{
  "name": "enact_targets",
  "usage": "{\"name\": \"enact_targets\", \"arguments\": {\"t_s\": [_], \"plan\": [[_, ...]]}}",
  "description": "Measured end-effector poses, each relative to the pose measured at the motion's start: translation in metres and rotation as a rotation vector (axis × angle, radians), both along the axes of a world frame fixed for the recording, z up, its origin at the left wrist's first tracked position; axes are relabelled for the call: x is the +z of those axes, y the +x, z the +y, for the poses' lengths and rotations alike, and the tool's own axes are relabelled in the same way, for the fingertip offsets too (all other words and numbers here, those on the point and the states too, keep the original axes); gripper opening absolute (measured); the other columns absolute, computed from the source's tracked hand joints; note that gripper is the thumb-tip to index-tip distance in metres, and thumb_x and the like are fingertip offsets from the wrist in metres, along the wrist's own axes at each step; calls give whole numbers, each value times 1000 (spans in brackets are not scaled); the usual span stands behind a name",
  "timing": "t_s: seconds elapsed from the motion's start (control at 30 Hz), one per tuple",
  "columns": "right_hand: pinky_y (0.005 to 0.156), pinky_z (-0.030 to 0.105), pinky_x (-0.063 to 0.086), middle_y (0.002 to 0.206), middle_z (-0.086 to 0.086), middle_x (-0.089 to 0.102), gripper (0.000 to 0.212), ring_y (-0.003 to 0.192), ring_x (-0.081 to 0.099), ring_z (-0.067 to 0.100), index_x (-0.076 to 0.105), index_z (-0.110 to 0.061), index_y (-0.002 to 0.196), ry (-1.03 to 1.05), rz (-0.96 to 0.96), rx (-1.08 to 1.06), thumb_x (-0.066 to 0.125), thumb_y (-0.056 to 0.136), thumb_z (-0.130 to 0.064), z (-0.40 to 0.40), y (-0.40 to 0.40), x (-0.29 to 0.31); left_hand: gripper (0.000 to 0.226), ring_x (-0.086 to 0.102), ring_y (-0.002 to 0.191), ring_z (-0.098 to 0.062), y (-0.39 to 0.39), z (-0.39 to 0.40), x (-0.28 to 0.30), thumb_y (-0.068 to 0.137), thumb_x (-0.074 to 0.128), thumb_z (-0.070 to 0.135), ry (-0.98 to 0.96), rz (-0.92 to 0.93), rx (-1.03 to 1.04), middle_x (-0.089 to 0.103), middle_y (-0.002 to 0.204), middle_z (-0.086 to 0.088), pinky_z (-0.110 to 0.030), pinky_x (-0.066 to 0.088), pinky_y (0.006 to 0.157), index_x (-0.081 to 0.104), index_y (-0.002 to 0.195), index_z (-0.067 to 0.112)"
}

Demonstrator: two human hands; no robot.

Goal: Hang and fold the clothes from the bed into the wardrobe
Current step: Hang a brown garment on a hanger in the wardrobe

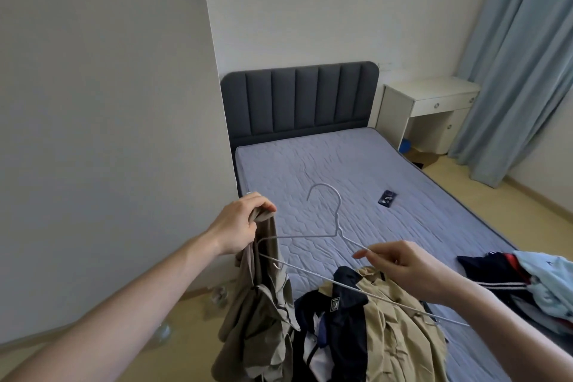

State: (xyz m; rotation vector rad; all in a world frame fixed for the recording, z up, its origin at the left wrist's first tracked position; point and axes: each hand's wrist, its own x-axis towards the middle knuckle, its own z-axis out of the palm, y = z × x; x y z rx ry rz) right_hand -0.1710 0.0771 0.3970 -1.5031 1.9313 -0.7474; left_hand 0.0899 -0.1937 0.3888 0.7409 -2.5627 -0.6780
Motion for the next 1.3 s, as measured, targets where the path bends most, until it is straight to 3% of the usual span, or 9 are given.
{"name": "enact_targets", "arguments": {"t_s": [0.13, 0.3, 0.43, 0.57, 0.83, 0.97, 1.03, 1.17, 1.3], "plan": [[52, 27, 27, 55, -6, 37, 25, 49, 32, 10, 73, -45, 111, -101, 54, -82, 49, 105, -49, -11, 17, -16, 55, 63, 103, -7, -10, 14, 19, 82, 54, -16, 81, 134, -37, 63, 114, 16, -21, 56, 84, 69, 118, 23], [50, 27, 22, 50, -9, 36, 25, 46, 29, 8, 75, -39, 104, -212, 79, -183, 51, 105, -45, -19, 43, -38, 53, 71, 72, -19, -22, 34, 44, 93, 58, -9, 238, 319, -65, 60, 123, 10, -28, 62, 68, 64, 128, 30], [48, 23, 24, 51, -7, 36, 25, 46, 29, 8, 75, -43, 105, -202, 58, -145, 50, 104, -49, -19, 59, -54, 58, 72, 89, -20, -31, 43, 64, 96, 60, -4, 291, 347, -109, 62, 124, 14, -21, 60, 80, 60, 133, 40], [50, 25, 23, 55, -6, 28, 27, 48, 26, 13, 76, -36, 101, -331, -189, -295, 52, 104, -48, -21, 61, -58, 60, 68, 108, -11, -34, 48, 71, 95, 63, 0, 371, 342, -163, 59, 128, 19, -24, 59, 81, 52, 134, 44], [48, 16, 34, 57, -3, 45, 36, 49, 40, 7, 75, -13, 90, -548, -445, -314, 57, 103, -40, -17, 76, -60, 73, 43, 139, 4, -30, 86, 56, 93, 71, 19, 386, 29, -348, 47, 150, 14, -22, 41, 112, 31, 146, 51], [52, 10, 37, 58, -14, 55, 32, 52, 48, -2, 75, -13, 88, -630, -468, -315, 55, 105, -32, -15, 85, -58, 72, 53, 131, 2, -23, 82, 70, 91, 72, 18, 431, -55, -462, 56, 138, 23, -20, 46, 107, 37, 146, 48], [54, 7, 37, 58, -19, 56, 31, 52, 51, -3, 75, -14, 86, -651, -471, -316, 55, 105, -30, -14, 89, -56, 74, 55, 128, -1, -21, 77, 79, 87, 66, 12, 302, -91, -462, 59, 130, 23, -23, 48, 106, 39, 144, 52], [56, 5, 37, 56, -23, 54, 29, 52, 51, -4, 75, -15, 88, -659, -466, -321, 55, 104, -28, -14, 90, -49, 57, 44, 119, -8, -27, 51, 91, 82, 65, 29, -530, -135, -251, 54, 123, 22, -36, 32, 105, 51, 136, 42], [58, 4, 39, 57, -24, 55, 27, 53, 53, -6, 76, -12, 91, -654, -472, -290, 56, 105, -24, -16, 84, -48, 8, 45, 103, -11, -37, 32, 97, 90, 62, 38, -582, -44, -203, 64, 94, 19, -39, 26, 109, 67, 95, 33]]}}
